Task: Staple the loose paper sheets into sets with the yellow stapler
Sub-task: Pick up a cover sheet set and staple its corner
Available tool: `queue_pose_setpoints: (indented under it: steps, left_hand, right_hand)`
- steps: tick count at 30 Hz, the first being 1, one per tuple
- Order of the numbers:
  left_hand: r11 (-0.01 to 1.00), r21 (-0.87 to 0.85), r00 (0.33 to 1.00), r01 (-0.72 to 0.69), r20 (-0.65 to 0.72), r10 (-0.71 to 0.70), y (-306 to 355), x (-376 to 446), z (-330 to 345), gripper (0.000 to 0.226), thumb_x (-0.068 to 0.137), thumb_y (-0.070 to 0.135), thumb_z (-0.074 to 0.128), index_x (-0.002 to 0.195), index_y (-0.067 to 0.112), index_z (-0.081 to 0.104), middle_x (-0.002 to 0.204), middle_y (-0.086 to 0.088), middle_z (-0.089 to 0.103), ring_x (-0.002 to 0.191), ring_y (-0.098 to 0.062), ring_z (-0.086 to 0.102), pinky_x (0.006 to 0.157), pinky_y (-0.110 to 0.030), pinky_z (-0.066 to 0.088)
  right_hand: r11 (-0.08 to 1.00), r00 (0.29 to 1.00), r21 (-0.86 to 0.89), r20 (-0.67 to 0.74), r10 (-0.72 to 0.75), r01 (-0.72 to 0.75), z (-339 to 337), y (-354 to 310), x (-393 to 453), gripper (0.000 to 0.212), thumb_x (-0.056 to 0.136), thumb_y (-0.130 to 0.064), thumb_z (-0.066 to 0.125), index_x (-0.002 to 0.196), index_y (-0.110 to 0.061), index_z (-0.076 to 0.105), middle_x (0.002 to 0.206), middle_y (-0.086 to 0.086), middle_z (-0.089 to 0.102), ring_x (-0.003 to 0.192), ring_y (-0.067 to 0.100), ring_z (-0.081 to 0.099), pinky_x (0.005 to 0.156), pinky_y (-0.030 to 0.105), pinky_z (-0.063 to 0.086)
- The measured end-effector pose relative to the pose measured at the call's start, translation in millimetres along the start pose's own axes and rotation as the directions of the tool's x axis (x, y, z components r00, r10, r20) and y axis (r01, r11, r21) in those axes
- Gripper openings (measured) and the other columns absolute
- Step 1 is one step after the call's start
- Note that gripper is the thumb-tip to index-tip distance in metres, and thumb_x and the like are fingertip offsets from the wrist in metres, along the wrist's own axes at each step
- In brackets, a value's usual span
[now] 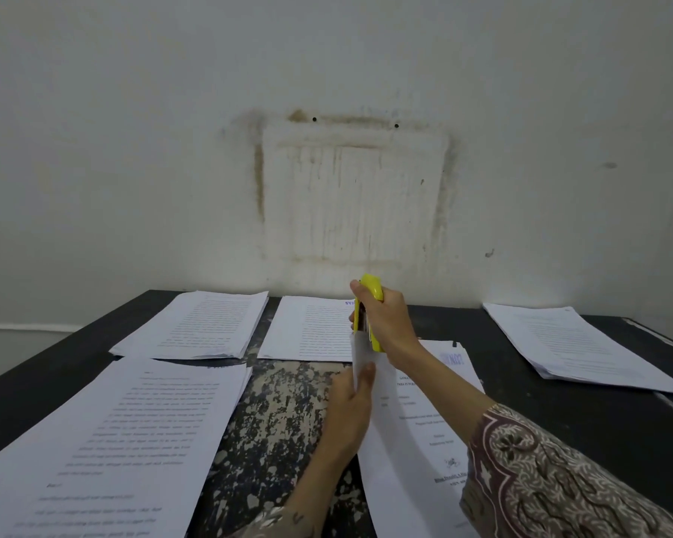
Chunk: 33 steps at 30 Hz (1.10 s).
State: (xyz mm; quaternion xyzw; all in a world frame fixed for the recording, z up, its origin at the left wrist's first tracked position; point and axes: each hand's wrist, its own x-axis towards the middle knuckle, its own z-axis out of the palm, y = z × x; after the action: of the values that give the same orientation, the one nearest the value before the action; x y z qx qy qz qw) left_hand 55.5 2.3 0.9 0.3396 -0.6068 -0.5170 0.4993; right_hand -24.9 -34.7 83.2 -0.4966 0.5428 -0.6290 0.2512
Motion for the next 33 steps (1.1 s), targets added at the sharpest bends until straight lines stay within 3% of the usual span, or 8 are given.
queue_pose_setpoints:
  steps: [5, 9, 14, 20, 24, 27, 30, 33]
  left_hand:
    - [0.996, 0.026, 0.996, -0.084, -0.004, 0.084, 0.5, -2.2, 4.0, 0.027, 0.096, 0.023, 0.044, 0.087, 0.006, 0.063, 0.066, 0.001, 0.060, 0.056, -0.006, 0.057, 0.050, -0.015, 0.043]
    - [0.985, 0.034, 0.984, -0.170, -0.037, 0.171, 0.7, -3.5, 6.2, 0.033, 0.098, 0.024, 0.038, 0.081, 0.004, 0.058, 0.064, -0.001, 0.053, 0.057, -0.009, 0.049, 0.051, -0.021, 0.038]
    - [0.978, 0.079, 0.976, -0.195, -0.079, 0.201, -0.3, -2.5, 9.1, 0.034, 0.099, 0.019, 0.035, 0.070, 0.007, 0.048, 0.056, 0.004, 0.043, 0.044, -0.002, 0.039, 0.044, -0.014, 0.030]
    - [0.985, 0.037, 0.983, -0.171, -0.055, 0.172, 1.1, -2.8, 8.7, 0.035, 0.100, 0.019, 0.033, 0.069, 0.010, 0.048, 0.056, 0.005, 0.041, 0.042, 0.000, 0.039, 0.043, -0.011, 0.030]
    - [0.986, 0.032, 0.984, -0.165, -0.058, 0.166, 0.8, -2.7, 7.8, 0.036, 0.100, 0.021, 0.032, 0.068, 0.012, 0.048, 0.055, 0.007, 0.041, 0.042, 0.000, 0.039, 0.044, -0.011, 0.030]
    - [0.985, 0.039, 0.985, -0.165, -0.036, 0.167, 2.2, -3.2, 8.1, 0.036, 0.100, 0.021, 0.032, 0.069, 0.015, 0.051, 0.054, 0.009, 0.044, 0.044, 0.000, 0.042, 0.044, -0.011, 0.031]
    - [0.982, 0.055, 0.982, -0.183, -0.025, 0.185, 0.9, -2.8, 8.5, 0.037, 0.100, 0.022, 0.031, 0.070, 0.014, 0.052, 0.054, 0.007, 0.045, 0.045, -0.002, 0.040, 0.044, -0.014, 0.032]
    - [0.984, 0.033, 0.984, -0.175, -0.027, 0.176, -0.5, -3.3, 8.7, 0.037, 0.100, 0.023, 0.031, 0.070, 0.013, 0.052, 0.050, 0.008, 0.046, 0.045, -0.003, 0.040, 0.044, -0.015, 0.032]
  right_hand:
    - [0.996, 0.996, -0.088, -0.086, -0.041, 0.033, 3.9, 5.6, 0.0, 0.041, 0.090, -0.031, 0.057, 0.055, -0.012, 0.046, 0.054, 0.009, 0.050, 0.041, 0.008, 0.051, 0.048, 0.020, 0.043]
    - [0.995, 0.994, -0.098, -0.104, -0.041, 0.031, 2.3, 5.8, 3.2, 0.043, 0.090, -0.030, 0.056, 0.053, -0.012, 0.045, 0.053, 0.009, 0.049, 0.044, 0.012, 0.051, 0.051, 0.025, 0.042]
    - [0.985, 0.995, -0.167, -0.090, -0.047, 0.031, 1.7, 7.1, 3.9, 0.043, 0.090, -0.033, 0.056, 0.055, -0.009, 0.048, 0.053, 0.011, 0.053, 0.046, 0.014, 0.055, 0.057, 0.029, 0.046]
    - [0.988, 0.999, -0.152, -0.020, -0.030, 0.027, 6.5, 6.8, 1.0, 0.047, 0.088, -0.037, 0.057, 0.062, 0.003, 0.056, 0.055, 0.017, 0.057, 0.041, 0.023, 0.054, 0.057, 0.047, 0.055]
    - [0.984, 0.998, -0.166, 0.000, -0.059, 0.058, 8.4, 4.3, -1.8, 0.049, 0.089, -0.035, 0.057, 0.077, 0.013, 0.059, 0.051, 0.014, 0.054, 0.030, 0.011, 0.048, 0.046, 0.036, 0.050]
    - [0.983, 0.996, -0.158, 0.008, -0.088, 0.089, 7.9, 4.4, -2.4, 0.041, 0.090, -0.031, 0.057, 0.069, 0.004, 0.057, 0.048, 0.009, 0.049, 0.027, 0.006, 0.044, 0.037, 0.024, 0.044]
    - [0.980, 0.992, -0.157, -0.002, -0.124, 0.122, 8.1, 8.3, -0.7, 0.042, 0.089, -0.029, 0.059, 0.054, -0.008, 0.047, 0.045, 0.007, 0.045, 0.030, 0.007, 0.045, 0.038, 0.026, 0.043]
    - [0.979, 0.990, -0.152, -0.005, -0.141, 0.139, 9.1, 11.2, 0.4, 0.043, 0.088, -0.027, 0.060, 0.052, -0.011, 0.045, 0.044, 0.004, 0.044, 0.032, 0.008, 0.046, 0.039, 0.026, 0.043]
